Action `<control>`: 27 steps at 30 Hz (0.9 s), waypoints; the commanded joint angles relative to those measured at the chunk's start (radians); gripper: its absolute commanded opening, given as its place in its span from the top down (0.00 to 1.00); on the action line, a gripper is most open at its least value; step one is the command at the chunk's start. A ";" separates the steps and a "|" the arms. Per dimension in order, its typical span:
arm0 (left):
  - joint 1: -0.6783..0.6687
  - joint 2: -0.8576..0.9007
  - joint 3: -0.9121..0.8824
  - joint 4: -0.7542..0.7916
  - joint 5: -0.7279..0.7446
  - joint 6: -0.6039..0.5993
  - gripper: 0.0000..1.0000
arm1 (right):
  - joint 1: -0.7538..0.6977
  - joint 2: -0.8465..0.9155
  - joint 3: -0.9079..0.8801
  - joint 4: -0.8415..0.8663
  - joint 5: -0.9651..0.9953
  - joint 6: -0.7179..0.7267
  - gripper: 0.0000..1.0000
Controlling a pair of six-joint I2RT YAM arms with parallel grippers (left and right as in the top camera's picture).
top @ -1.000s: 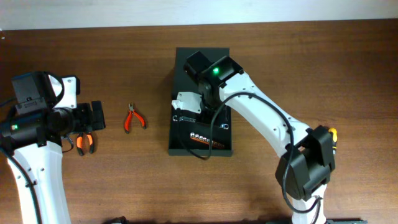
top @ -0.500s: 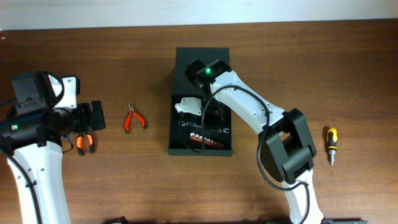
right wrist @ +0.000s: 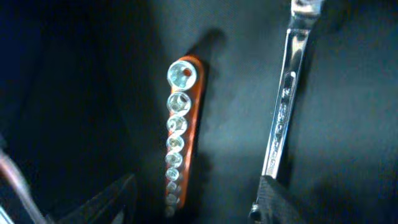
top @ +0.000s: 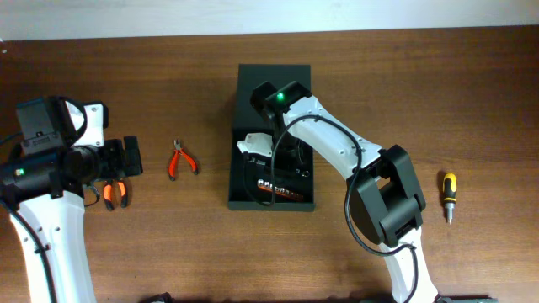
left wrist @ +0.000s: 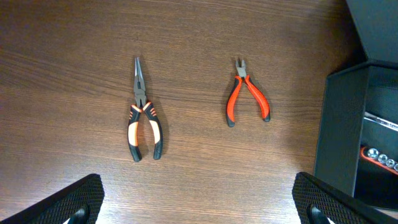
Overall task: Pack container
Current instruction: 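Lift the wrench, carry it into the box and release it, then move the right gripper to the yellow screwdriver and grasp its handle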
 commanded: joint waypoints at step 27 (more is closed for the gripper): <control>0.005 -0.010 0.017 0.000 0.049 0.016 0.01 | -0.988 -0.669 0.116 -0.348 0.097 0.649 0.01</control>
